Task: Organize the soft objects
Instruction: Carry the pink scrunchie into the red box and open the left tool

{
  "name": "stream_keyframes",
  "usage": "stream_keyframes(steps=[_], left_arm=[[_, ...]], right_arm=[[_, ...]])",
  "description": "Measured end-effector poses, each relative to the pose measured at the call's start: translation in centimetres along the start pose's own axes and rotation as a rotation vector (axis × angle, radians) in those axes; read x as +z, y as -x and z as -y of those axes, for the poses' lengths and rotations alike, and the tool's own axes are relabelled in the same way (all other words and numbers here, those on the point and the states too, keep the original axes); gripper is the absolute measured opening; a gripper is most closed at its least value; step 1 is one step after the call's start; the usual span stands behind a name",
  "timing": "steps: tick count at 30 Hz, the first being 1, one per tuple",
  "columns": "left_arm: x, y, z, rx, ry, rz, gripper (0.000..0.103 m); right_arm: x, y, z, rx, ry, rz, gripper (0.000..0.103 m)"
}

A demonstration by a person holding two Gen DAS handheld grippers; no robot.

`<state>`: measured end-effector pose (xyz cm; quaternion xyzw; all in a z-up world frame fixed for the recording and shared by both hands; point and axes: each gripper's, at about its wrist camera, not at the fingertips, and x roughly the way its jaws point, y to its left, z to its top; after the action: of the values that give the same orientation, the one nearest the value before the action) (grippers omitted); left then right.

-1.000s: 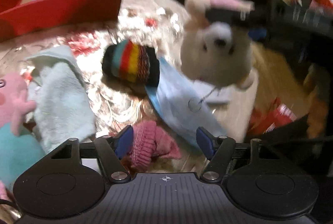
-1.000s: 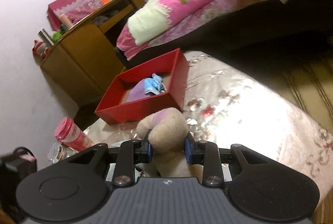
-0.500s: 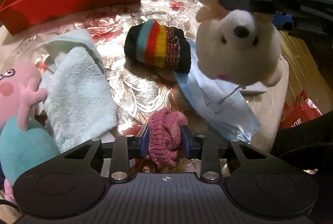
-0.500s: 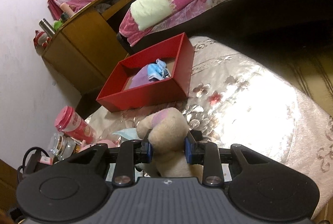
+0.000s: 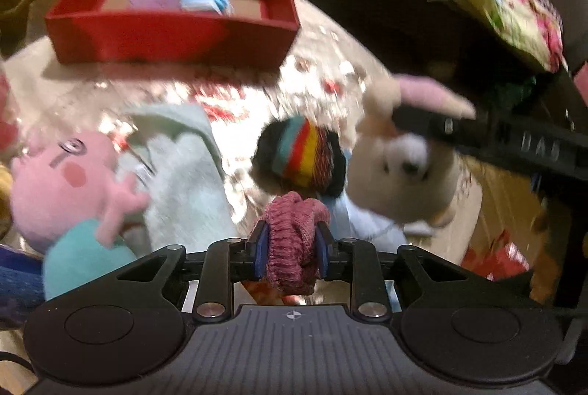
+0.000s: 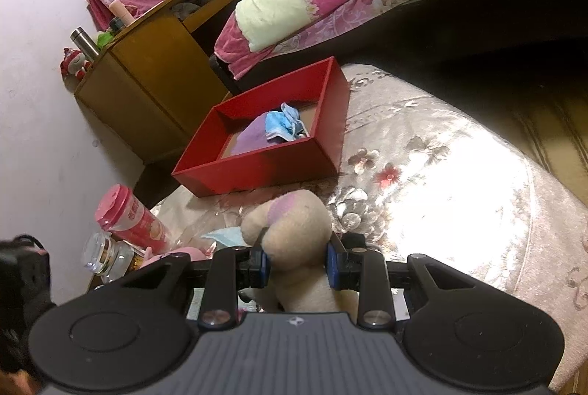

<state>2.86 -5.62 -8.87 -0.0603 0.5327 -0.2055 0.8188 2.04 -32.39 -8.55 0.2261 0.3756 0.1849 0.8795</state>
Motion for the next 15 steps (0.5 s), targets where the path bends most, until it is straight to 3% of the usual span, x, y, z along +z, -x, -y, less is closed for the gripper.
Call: stream_keyframes(steps=[15], left_arm=[[2.9,4.3,-2.4,0.010,0.113,0.184,0.026]], right_arm=[[1.1,0.6,-3.5,0.063,0.068,0.075,0.002]])
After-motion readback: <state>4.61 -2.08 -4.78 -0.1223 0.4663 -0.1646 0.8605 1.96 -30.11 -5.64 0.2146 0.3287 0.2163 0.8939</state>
